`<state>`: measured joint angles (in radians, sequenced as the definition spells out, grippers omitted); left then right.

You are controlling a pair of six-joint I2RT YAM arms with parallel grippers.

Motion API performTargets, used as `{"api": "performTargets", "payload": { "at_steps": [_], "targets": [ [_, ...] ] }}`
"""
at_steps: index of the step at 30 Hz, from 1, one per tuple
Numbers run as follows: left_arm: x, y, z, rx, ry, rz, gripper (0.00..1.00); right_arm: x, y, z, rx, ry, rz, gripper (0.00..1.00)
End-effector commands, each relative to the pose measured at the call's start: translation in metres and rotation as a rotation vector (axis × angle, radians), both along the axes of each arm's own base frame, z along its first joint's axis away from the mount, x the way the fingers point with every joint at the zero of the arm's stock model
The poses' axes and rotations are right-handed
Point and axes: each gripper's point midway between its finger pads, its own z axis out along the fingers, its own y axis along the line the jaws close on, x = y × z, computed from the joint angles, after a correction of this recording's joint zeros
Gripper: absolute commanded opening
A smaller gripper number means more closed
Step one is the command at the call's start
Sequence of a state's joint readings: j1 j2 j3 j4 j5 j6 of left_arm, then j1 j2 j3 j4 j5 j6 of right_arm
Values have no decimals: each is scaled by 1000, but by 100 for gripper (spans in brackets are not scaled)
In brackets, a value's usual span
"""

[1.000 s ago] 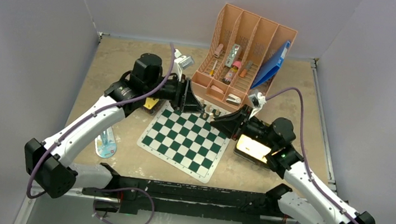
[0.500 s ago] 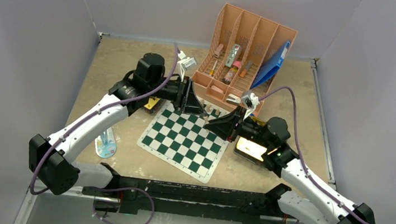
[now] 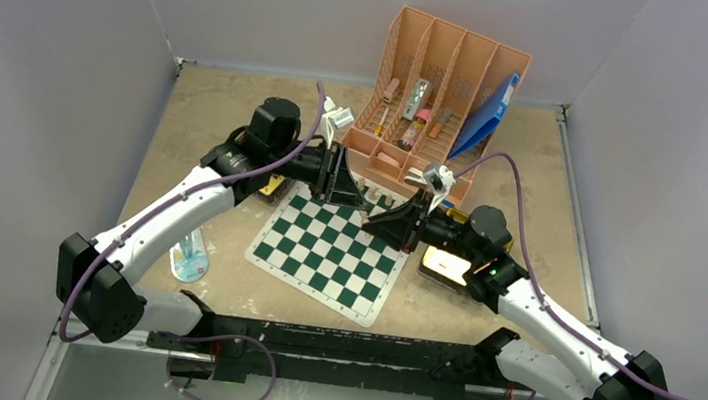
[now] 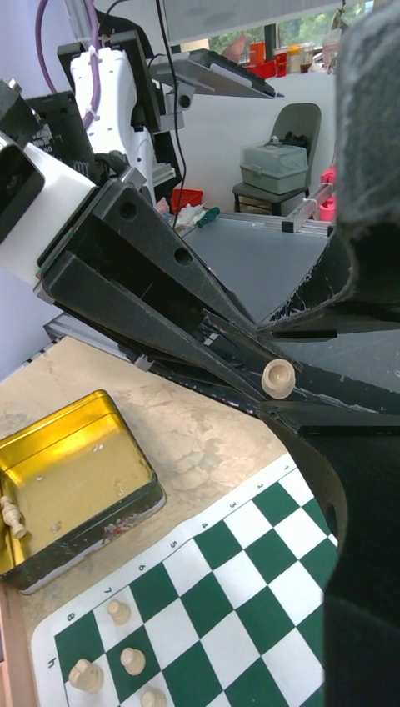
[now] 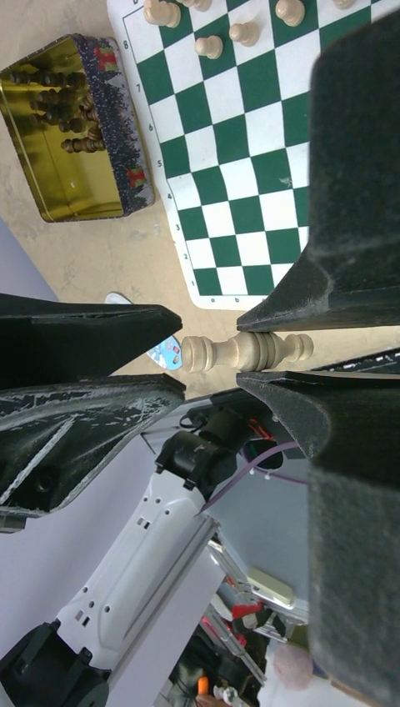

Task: Set up the chess pieces on the board
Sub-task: Pick up the chess piece from the storage box.

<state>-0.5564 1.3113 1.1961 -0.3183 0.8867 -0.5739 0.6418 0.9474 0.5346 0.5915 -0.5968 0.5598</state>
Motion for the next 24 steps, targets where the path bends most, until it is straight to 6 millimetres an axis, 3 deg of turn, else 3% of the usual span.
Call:
{"api": "performTargets", "payload": {
  "at_steps": [1,14,21,24],
  "targets": [
    [0,2,1,16,-17,-9,31,-2,4,40,77,-113,23,0],
    [-1,3,-5,36,-9,-21,33,-4,8,40,80,-105,39,0],
    [-4,3,-8,46,-8,-31,22,-4,10,40,78,-101,41,0],
    [-4,3,-8,46,-7,-31,10,-2,10,39,77,-101,31,0]
  ]
}}
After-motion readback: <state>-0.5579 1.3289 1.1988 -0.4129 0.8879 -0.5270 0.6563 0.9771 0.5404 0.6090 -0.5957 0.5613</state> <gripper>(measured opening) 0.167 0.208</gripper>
